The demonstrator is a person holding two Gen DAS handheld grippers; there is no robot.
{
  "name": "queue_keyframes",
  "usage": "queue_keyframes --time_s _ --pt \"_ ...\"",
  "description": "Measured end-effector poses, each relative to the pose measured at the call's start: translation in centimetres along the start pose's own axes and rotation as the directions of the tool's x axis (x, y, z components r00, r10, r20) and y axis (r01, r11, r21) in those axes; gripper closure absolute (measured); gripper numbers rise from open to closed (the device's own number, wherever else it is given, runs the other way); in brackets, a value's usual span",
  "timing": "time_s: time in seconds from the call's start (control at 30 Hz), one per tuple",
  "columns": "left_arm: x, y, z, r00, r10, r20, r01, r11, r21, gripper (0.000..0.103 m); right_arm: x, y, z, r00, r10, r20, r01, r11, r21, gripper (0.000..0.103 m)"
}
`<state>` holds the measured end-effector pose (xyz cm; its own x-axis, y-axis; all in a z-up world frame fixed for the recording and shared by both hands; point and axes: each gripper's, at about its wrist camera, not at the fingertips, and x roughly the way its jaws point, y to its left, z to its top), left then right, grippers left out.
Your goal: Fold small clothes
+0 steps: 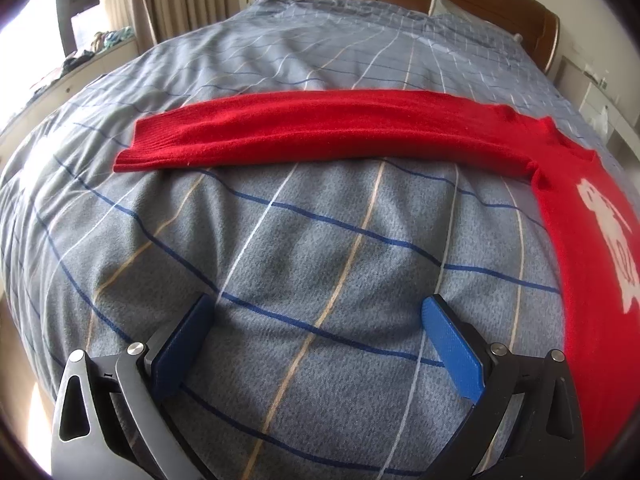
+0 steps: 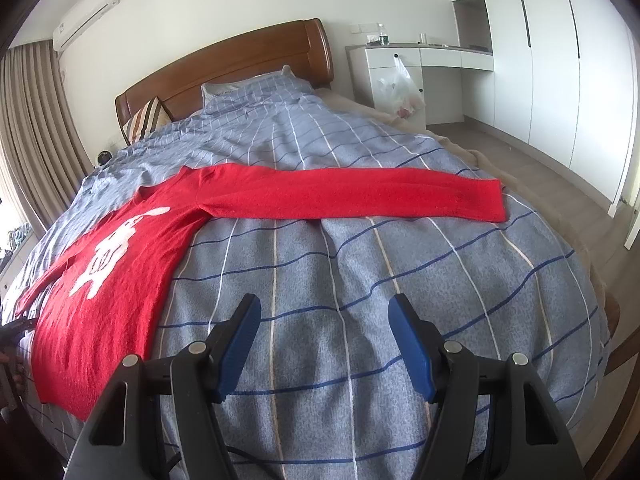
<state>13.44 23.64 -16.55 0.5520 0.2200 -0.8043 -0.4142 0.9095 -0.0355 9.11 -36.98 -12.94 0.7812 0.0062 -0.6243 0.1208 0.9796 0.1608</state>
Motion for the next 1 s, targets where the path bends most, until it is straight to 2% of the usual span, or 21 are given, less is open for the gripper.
queue_keyframes --time_s 0.3,0.77,1.0 --pt "0.0 0.0 -0.1 1.0 0.001 0.011 -0.001 1.0 -0.004 0.0 0.0 0.0 0.0 1.0 0.0 0.001 0.0 1.0 -0.001 0.037" --pt "-0.2 -0.6 -0.3 1.0 0.025 0.017 -0.025 0.999 0.044 0.0 0.0 0.0 0.0 1.0 0.002 0.0 -0.002 1.0 0.004 0.034" --pt "-1.6 -0.5 -0.4 1.0 -0.01 0.029 0.009 0.999 0.038 0.0 -0.1 0.0 0.0 1.0 0.004 -0.003 -0.004 1.0 0.01 0.033"
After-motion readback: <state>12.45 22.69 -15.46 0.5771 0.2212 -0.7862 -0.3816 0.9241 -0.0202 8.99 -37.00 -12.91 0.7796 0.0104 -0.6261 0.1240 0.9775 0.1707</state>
